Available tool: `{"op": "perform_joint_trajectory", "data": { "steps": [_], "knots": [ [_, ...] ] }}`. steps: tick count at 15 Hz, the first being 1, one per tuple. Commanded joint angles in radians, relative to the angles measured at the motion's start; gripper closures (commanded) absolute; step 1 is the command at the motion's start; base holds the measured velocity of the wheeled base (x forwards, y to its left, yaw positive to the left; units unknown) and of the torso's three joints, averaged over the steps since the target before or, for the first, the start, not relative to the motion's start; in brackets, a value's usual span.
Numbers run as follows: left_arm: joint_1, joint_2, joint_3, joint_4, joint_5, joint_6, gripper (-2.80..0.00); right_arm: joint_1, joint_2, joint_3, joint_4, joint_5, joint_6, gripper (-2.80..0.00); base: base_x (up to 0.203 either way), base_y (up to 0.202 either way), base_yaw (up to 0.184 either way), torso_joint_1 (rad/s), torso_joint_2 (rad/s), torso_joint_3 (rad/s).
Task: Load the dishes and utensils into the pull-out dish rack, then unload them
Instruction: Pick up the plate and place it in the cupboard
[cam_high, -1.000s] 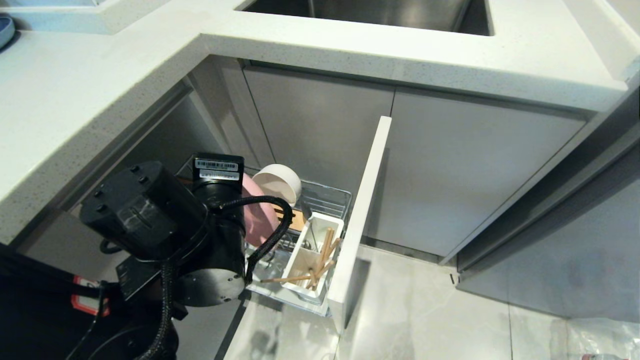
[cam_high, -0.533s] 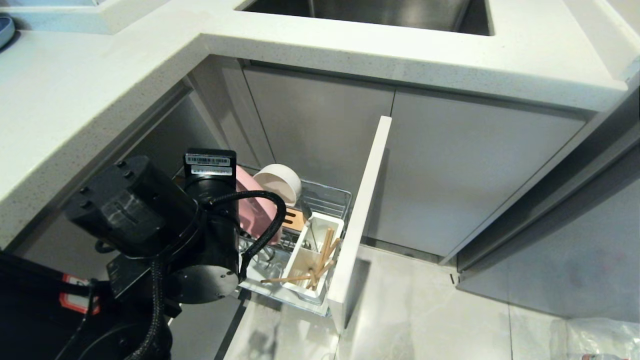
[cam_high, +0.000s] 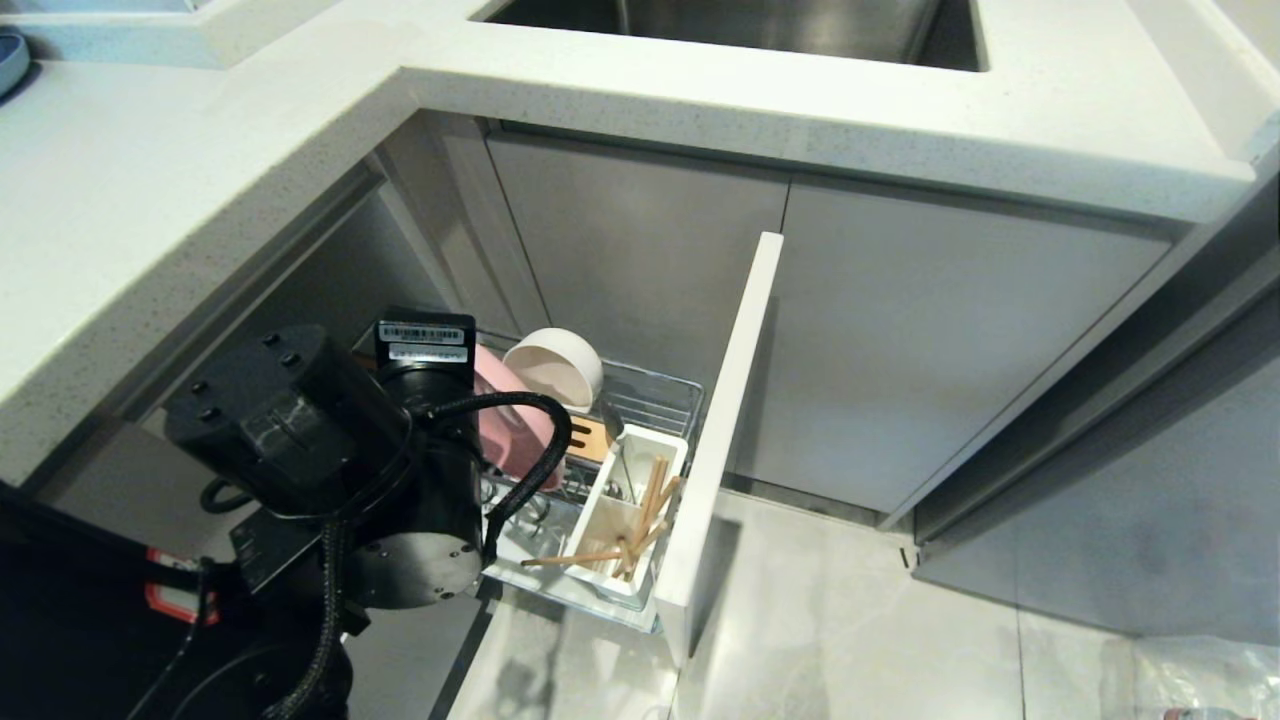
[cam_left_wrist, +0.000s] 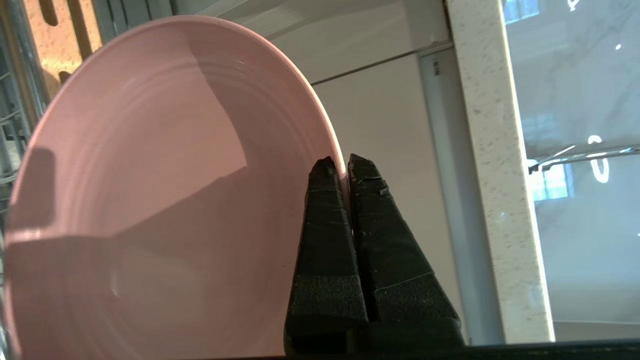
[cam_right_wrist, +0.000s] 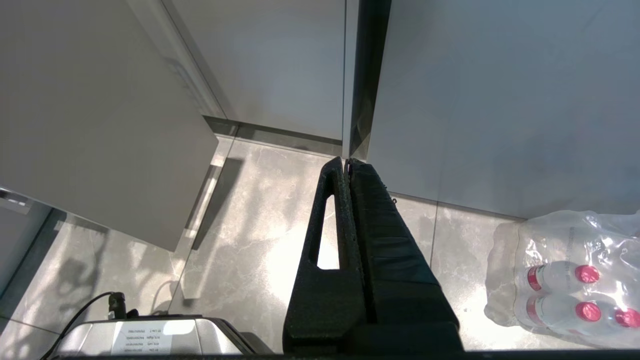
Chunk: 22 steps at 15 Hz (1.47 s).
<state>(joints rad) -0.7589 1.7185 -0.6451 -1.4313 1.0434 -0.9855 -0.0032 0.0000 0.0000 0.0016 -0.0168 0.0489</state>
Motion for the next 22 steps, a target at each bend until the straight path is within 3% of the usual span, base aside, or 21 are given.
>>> {"op": "perform_joint_trajectory", "data": {
  "steps": [1,7,22],
  "knots": [
    [0.001,0.018,0.001,-0.007,0.007,-0.005,0.0,0.0,0.0,0.002,0.0,0.0,0.0,0.0,0.0,0.0,0.0,0.0,0.0,0.0],
    [0.004,0.069,-0.001,0.066,0.014,-0.002,0.0,0.0,0.0,0.002,0.0,0.0,0.0,0.0,0.0,0.0,0.0,0.0,0.0,0.0],
    [0.044,0.165,0.001,0.069,0.026,-0.002,0.0,0.0,0.0,0.002,0.0,0.0,0.0,0.0,0.0,0.0,0.0,0.0,0.0,0.0]
  ]
}}
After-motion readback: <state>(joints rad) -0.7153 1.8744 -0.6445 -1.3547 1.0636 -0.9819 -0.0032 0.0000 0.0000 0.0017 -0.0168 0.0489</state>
